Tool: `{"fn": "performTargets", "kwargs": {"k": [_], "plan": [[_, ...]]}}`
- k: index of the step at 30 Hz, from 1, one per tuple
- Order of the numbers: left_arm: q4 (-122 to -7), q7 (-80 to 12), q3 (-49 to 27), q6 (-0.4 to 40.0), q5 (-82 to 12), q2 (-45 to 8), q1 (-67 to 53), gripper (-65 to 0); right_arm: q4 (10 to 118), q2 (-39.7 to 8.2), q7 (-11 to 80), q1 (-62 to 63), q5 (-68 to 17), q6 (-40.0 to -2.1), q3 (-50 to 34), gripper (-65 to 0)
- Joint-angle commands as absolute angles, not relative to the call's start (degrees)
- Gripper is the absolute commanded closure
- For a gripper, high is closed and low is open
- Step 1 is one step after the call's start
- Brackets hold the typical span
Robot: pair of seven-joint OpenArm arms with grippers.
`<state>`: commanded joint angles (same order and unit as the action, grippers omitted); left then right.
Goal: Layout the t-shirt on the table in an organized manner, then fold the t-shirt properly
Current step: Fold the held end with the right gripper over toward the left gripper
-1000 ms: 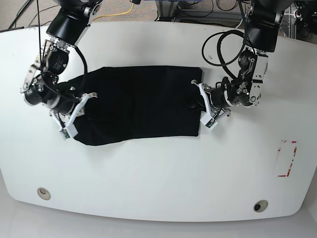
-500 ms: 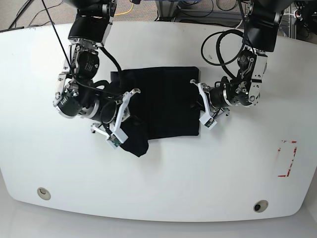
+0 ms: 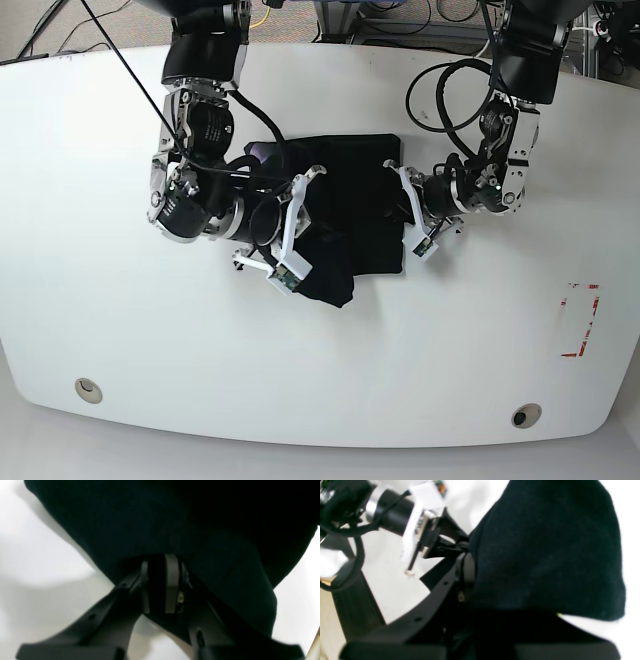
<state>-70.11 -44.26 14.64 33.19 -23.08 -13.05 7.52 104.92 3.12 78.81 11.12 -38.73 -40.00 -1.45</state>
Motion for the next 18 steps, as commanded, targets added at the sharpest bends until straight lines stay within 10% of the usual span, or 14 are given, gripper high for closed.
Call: {"fn": "performTargets", "kwargs": {"k": [9,18], "plan": [[-70.11,-44.26,14.64,33.19,-23.16,-13.05,7.43,-6.8,100.26,5.23,78.55,14.37,-38.73,-40.00,0.92,-54.5],[-73.98,-44.26,14.46,33.19,-23.25,-13.05,7.34,-6.8,100.62,5.58,78.55,18.95,-39.34,-40.00,4.44,-57.5]]}}
